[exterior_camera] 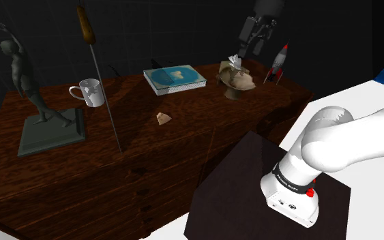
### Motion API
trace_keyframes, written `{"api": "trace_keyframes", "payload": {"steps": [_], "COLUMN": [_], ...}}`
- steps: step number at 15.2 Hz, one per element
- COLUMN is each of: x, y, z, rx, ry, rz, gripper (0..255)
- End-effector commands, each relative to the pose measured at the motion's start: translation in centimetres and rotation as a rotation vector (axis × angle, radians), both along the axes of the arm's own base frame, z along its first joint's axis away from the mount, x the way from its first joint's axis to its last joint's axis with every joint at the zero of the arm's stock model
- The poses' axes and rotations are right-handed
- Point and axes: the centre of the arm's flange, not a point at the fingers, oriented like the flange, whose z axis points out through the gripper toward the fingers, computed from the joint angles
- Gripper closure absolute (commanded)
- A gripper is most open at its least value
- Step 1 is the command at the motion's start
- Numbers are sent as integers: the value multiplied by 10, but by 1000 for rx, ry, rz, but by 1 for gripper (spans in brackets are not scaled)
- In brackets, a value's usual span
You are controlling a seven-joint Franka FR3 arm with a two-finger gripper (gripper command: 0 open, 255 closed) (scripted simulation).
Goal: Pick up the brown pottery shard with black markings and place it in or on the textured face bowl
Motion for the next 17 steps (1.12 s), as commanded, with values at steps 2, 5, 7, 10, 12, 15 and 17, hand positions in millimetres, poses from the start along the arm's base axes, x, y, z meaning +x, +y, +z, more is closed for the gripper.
{"api": "trace_keyframes", "payload": {"steps": [2, 5, 7, 10, 12, 15, 17], "x": [6, 23, 34, 52, 65, 84, 97], "y": [11, 42, 63, 92, 111, 138, 156], "z": [-8, -32, -48, -74, -92, -119, -138], "rx": [-14, -58, -87, -130, -159, -203, -231], "ry": [-4, -18, -27, -40, -49, -62, -71], "rz": [-3, -13, -19, -29, -35, -45, -51], "gripper": [0, 0, 0, 0, 0, 0, 0]}}
